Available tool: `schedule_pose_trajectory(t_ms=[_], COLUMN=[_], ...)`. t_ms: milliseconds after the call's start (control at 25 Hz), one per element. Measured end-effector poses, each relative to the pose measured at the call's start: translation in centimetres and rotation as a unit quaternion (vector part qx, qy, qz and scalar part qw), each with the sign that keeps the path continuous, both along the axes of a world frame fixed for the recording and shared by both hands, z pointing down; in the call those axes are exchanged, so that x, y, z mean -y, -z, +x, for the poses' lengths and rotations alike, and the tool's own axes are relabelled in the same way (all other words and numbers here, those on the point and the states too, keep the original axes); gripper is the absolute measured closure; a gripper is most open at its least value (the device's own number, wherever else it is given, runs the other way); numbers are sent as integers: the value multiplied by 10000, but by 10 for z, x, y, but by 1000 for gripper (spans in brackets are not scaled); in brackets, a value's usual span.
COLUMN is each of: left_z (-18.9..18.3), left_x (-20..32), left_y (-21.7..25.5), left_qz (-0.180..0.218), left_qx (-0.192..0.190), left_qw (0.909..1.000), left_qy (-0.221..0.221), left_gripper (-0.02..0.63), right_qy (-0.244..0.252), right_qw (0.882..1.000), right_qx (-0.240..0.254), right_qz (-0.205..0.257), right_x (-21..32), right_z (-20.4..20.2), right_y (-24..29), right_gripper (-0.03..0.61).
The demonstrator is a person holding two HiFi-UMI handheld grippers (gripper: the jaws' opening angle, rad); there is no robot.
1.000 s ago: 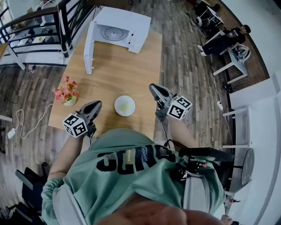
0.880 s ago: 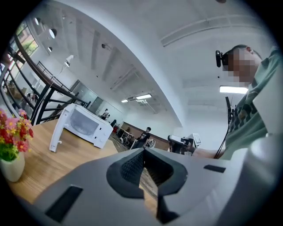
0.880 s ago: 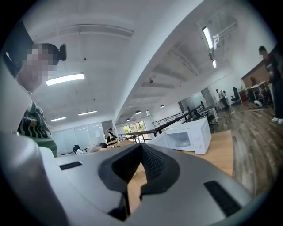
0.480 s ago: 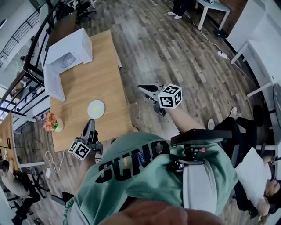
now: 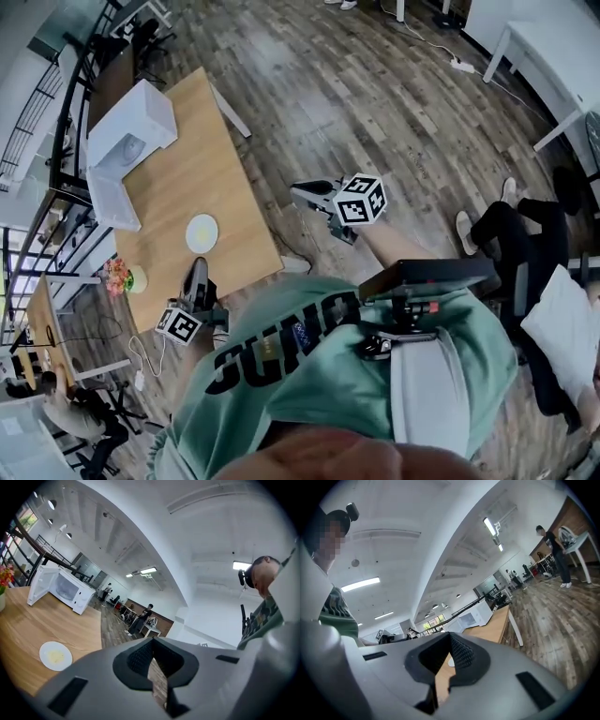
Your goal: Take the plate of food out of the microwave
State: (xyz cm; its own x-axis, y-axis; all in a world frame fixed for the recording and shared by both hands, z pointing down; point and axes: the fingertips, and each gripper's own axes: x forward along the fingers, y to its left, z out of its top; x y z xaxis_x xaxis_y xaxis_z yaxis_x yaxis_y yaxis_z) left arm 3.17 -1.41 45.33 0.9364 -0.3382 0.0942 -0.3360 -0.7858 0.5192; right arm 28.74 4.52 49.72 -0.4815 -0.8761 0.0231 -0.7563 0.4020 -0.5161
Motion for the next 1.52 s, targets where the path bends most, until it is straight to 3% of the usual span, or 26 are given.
schedule_pose_trajectory(t_ms=[160, 480, 720, 920, 1160, 1400, 1520], left_z=[-33, -183, -248, -243, -191, -132, -134], left_x=[2, 30, 46, 44, 6, -36, -40], left_y=[8, 10, 9, 19, 30, 44, 45], left_qz=[189, 451, 594, 749, 780, 1014, 1067], left_qx=[-184, -465, -404, -562, -636, -493, -459], left_qw=[9995, 9971, 9949, 9939, 9945, 9920, 9916], left_qy=[-197, -392, -703, -591, -297, -559, -573], left_gripper=[609, 607, 607, 608, 609, 609, 609], right_qy=[-97, -164, -169, -115, 173, 215, 175], right_qw=[9997, 9991, 9993, 9989, 9969, 9949, 9954], right_qx=[-198, -380, -280, -441, -709, -878, -851], right_qz=[50, -15, -204, -54, 278, 454, 402], right_x=[3, 30, 42, 31, -1, -36, -42], right_z=[-32, -183, -258, -249, -204, -161, -161], right_y=[18, 41, 54, 73, 101, 101, 89], right_gripper=[572, 572, 572, 572, 572, 572, 572])
